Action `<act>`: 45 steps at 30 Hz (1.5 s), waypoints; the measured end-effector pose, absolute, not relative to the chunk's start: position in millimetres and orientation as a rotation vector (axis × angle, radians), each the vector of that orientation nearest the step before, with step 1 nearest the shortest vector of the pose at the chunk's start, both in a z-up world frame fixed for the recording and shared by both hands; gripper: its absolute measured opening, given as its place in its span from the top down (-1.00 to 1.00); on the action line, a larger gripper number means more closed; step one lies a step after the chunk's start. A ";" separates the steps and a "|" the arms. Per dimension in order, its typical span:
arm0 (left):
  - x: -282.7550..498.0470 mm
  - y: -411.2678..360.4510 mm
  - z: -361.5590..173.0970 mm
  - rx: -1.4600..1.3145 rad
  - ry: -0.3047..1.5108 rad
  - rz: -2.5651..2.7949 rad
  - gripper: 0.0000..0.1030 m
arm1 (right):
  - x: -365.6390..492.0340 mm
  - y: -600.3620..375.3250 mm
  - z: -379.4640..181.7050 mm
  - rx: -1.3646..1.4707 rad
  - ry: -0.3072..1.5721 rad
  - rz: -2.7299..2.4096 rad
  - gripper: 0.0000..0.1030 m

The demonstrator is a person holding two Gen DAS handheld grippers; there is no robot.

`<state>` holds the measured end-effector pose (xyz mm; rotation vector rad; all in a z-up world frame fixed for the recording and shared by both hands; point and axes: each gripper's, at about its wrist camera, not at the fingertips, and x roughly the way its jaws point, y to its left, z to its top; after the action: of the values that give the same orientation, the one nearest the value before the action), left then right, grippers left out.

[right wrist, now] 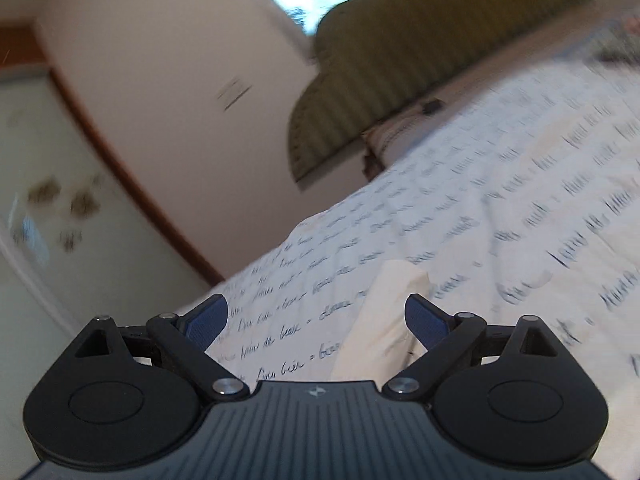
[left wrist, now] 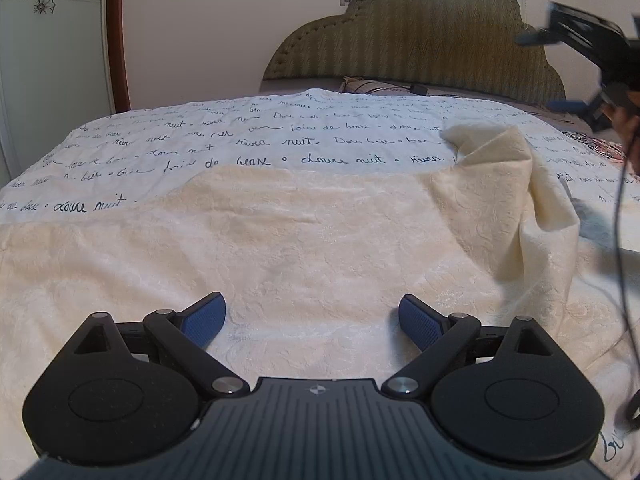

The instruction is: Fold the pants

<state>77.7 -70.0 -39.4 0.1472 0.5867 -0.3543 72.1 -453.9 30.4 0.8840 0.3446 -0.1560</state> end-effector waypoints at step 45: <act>76.6 -70.8 -39.5 0.150 0.587 -0.352 -0.87 | 119.1 -420.4 26.7 0.792 0.498 -0.002 -1.00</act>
<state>76.6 -70.8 -39.5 0.1504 0.5868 -0.3520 119.1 -420.4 26.7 0.7918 0.4978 -0.0021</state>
